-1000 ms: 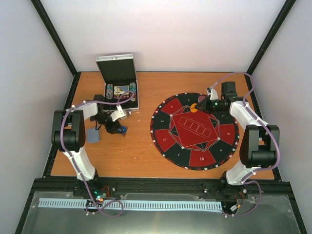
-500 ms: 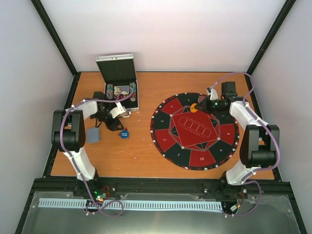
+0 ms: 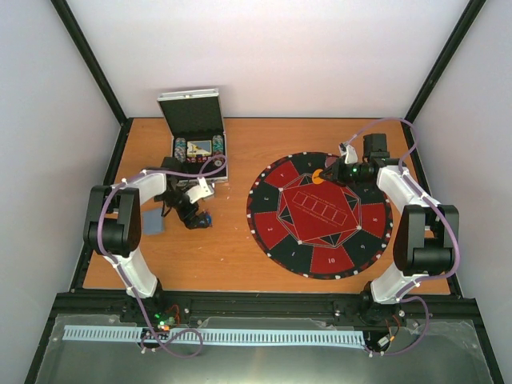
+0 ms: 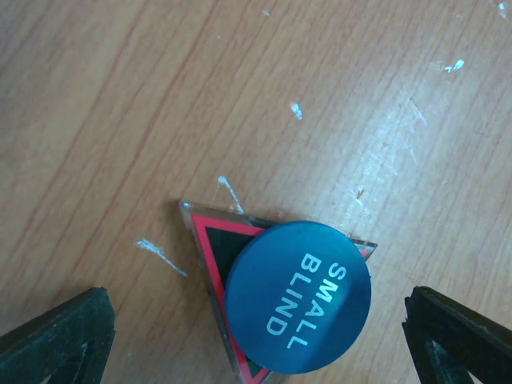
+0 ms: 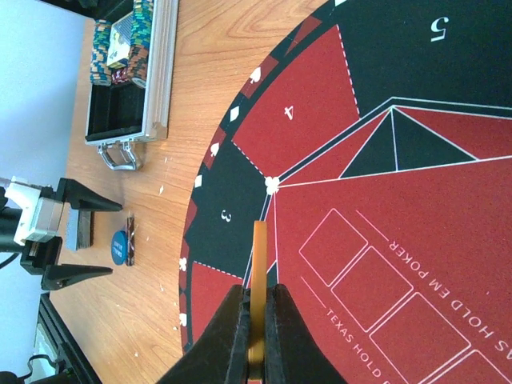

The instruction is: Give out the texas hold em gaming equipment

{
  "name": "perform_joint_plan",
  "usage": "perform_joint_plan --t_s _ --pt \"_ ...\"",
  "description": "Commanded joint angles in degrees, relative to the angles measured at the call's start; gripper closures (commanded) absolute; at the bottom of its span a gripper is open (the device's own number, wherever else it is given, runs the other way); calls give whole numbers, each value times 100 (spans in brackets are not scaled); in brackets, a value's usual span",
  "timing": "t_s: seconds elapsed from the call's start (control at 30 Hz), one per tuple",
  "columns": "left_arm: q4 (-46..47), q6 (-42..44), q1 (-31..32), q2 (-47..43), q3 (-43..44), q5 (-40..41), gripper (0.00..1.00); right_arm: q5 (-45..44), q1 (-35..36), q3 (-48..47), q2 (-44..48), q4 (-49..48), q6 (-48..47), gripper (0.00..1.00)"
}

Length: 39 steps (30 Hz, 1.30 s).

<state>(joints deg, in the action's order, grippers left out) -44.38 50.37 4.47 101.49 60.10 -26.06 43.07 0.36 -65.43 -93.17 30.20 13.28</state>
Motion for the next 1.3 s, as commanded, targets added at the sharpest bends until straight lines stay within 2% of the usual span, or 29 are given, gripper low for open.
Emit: perform_joint_plan --t_s 0.0,0.13,0.3,0.57,0.7,0.97,1.17,1.27 --pt "182 -27 29 -60 12 117 0 71 -31 -110 43 -4 -45 97" --pt "276 -59 62 34 16 130 2 59 -35 -99 73 6 -45 97" --pt "345 15 63 65 17 263 13 44 -31 -109 76 10 -53 97" --pt "502 36 50 196 31 417 19 35 -35 -102 62 20 -68 97" --pt "511 -22 1 352 168 608 27 50 -29 -118 36 29 -65 97" --pt "155 82 -233 386 512 -96 36 39 -33 -105 36 38 -70 97" --pt "170 135 -261 391 425 -156 48 35 -35 -104 27 34 -79 97" --pt "184 117 -295 369 445 -153 47 28 -34 -97 29 35 -85 97"
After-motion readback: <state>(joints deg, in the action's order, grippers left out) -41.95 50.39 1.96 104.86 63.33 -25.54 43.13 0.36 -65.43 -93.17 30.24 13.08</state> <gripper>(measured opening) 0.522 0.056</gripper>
